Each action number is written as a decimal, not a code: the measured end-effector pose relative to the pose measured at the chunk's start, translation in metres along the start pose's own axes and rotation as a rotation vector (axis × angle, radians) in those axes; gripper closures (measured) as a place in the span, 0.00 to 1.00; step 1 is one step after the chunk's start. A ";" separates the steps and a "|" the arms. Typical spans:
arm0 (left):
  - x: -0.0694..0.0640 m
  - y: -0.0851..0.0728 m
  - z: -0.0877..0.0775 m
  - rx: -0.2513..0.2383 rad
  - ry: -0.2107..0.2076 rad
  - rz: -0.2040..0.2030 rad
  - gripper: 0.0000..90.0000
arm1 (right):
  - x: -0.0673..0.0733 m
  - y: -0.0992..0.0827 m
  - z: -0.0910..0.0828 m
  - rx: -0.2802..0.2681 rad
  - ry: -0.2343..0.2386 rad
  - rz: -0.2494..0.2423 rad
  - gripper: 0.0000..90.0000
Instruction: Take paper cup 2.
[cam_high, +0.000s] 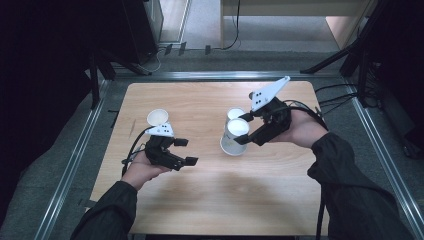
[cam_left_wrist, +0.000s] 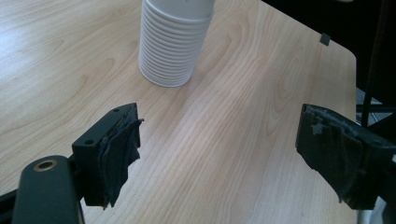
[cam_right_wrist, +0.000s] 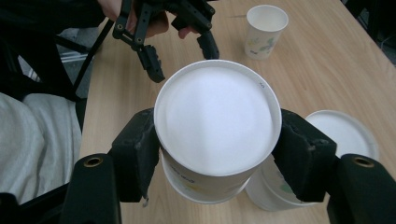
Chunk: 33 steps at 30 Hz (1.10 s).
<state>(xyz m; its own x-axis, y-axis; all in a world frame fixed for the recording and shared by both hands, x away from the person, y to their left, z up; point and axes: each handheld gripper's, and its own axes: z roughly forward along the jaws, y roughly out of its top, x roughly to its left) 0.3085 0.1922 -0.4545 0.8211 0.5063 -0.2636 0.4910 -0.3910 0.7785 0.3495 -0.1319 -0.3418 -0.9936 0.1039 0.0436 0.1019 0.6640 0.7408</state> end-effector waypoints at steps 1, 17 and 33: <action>0.000 0.000 0.000 0.000 0.000 0.004 0.16 | 0.002 -0.004 0.003 -0.011 0.005 0.004 0.40; -0.007 0.001 0.005 0.005 -0.033 0.031 0.16 | 0.009 -0.057 0.051 -0.171 0.065 0.096 0.40; -0.020 0.005 0.027 0.011 -0.110 0.073 0.14 | 0.004 -0.080 0.071 -0.220 0.062 0.156 0.40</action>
<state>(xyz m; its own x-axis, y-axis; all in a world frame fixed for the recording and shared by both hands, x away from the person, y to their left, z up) 0.3022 0.1596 -0.4604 0.8816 0.3887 -0.2677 0.4312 -0.4330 0.7915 0.3404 -0.1319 -0.4481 -0.9686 0.1419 0.2044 0.2475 0.4656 0.8497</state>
